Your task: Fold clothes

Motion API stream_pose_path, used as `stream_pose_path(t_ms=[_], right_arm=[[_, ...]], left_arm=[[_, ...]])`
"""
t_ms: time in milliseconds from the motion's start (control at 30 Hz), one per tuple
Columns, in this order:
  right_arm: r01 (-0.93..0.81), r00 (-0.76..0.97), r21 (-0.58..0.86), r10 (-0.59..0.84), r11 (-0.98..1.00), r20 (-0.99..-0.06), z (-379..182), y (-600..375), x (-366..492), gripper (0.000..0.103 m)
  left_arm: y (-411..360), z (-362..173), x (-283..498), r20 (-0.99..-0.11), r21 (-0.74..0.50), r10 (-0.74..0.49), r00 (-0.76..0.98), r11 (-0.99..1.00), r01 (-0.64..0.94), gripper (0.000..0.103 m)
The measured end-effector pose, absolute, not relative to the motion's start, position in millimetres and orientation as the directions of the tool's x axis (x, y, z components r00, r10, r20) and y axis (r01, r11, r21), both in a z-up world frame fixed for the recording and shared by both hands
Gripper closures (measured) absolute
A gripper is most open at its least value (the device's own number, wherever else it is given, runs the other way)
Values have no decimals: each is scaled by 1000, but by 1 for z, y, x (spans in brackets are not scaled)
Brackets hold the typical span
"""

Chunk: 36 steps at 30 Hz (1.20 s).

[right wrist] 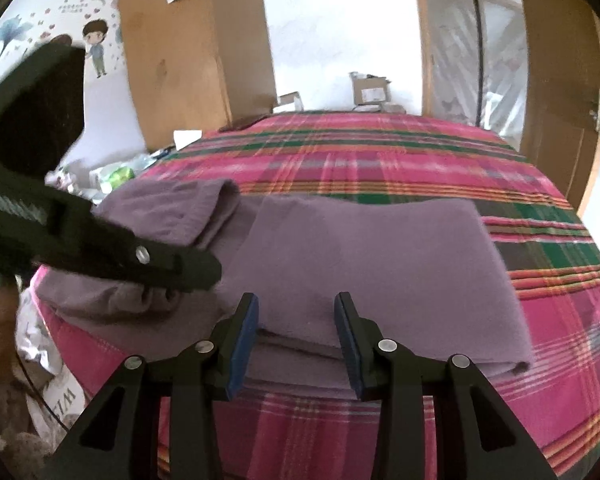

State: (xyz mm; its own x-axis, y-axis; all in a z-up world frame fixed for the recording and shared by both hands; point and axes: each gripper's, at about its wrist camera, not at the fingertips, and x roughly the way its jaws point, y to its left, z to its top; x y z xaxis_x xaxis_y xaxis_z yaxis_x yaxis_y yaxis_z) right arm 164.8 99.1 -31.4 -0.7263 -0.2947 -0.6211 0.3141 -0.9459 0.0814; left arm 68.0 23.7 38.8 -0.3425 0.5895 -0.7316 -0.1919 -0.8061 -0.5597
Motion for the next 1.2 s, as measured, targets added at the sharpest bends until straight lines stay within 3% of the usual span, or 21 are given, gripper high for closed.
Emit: stream_pose_path(t_ms=[267, 1200], right_arm=[[318, -730, 45, -275, -947, -626, -33, 89, 164, 62], [332, -720, -39, -227, -942, -656, -32, 60, 151, 62]], left_arm=[[-1, 49, 77, -696, -592, 599, -395, -791, -156, 77], [-85, 34, 103, -709, -577, 503, -495, -817, -4, 75]])
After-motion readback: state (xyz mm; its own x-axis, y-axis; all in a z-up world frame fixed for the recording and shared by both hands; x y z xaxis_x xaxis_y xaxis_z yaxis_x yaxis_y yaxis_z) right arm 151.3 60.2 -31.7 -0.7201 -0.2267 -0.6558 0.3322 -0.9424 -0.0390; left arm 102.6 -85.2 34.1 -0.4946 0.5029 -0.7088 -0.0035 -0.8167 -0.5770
